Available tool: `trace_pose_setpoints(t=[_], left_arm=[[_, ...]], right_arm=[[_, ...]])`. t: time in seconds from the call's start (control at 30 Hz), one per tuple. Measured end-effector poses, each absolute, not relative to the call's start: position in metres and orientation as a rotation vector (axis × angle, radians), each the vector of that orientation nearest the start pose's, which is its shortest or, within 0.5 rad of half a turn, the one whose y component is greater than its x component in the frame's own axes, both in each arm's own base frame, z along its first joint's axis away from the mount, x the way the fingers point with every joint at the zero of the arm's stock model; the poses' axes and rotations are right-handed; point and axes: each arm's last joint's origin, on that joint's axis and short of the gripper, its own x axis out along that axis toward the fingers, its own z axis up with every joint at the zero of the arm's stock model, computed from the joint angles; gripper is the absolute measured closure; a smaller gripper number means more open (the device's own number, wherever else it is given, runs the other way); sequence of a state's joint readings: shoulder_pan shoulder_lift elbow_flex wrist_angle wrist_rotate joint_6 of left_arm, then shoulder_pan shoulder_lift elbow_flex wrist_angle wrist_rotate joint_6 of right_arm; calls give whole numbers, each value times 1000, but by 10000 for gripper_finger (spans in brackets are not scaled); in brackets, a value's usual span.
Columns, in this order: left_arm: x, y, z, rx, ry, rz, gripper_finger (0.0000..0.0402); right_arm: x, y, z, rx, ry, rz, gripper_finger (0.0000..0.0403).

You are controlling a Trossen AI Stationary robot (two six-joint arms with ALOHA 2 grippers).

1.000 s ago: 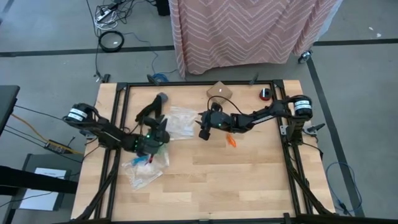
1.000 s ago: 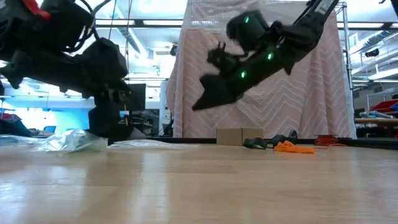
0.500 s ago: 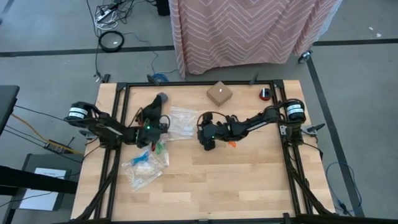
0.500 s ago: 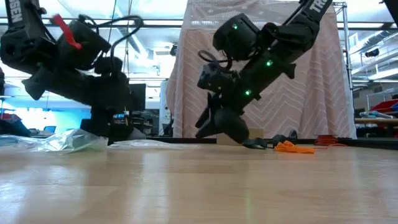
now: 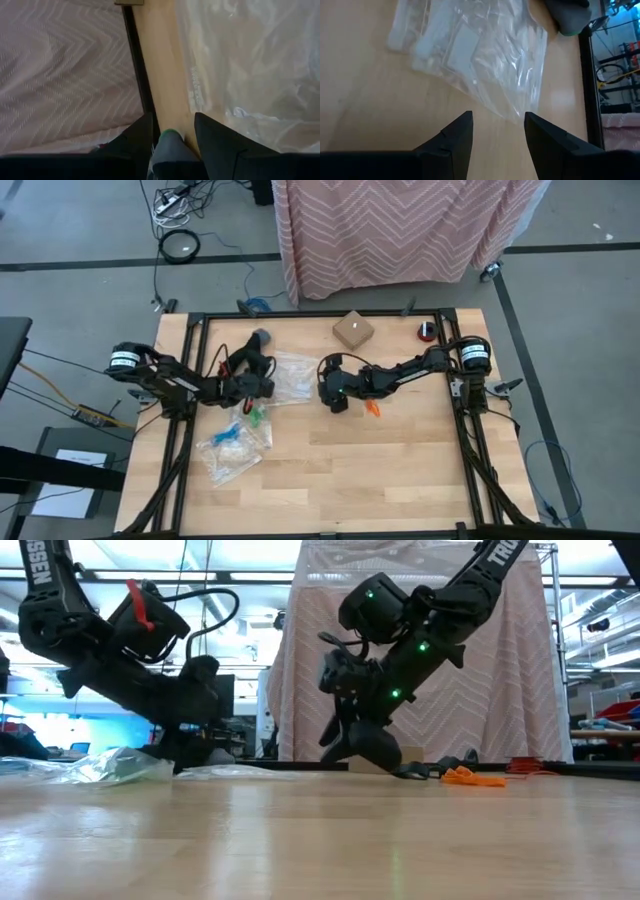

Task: Sort rubber bands
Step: Open the transparent zip bag

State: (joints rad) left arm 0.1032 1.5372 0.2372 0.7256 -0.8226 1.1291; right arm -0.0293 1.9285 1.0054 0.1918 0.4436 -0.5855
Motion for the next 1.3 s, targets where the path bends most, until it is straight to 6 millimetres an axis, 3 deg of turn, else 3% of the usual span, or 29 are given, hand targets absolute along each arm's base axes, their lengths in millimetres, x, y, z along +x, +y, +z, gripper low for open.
trace_pose_setpoints(t=[0.17, 0.5, 0.67, 0.73, 0.83, 0.97, 1.07, 1.17, 1.23, 1.3], left_arm=[[209, 44, 102, 1291, 1041, 450, 245], [214, 54, 98, 1081, 1039, 352, 245], [223, 56, 103, 1067, 1016, 332, 245], [233, 57, 110, 1057, 976, 317, 245], [253, 57, 127, 939, 753, 263, 245], [260, 61, 135, 781, 605, 240, 245], [266, 60, 148, 828, 561, 332, 245], [262, 63, 151, 1045, 717, 478, 245], [256, 61, 149, 1184, 836, 412, 245], [249, 56, 153, 1152, 880, 309, 245]], right_arm=[[375, -24, 126, -721, 871, -178, 239], [375, -29, 126, -743, 871, -134, 238], [376, -24, 126, -755, 870, -160, 239], [376, -24, 127, -758, 872, -176, 241], [376, -24, 127, -723, 861, -196, 242], [376, -23, 127, -661, 859, -229, 243], [376, -21, 128, -656, 860, -263, 243], [376, -16, 127, -668, 868, -269, 243], [375, -16, 127, -658, 869, -270, 243], [375, -16, 126, -626, 870, -280, 243]])
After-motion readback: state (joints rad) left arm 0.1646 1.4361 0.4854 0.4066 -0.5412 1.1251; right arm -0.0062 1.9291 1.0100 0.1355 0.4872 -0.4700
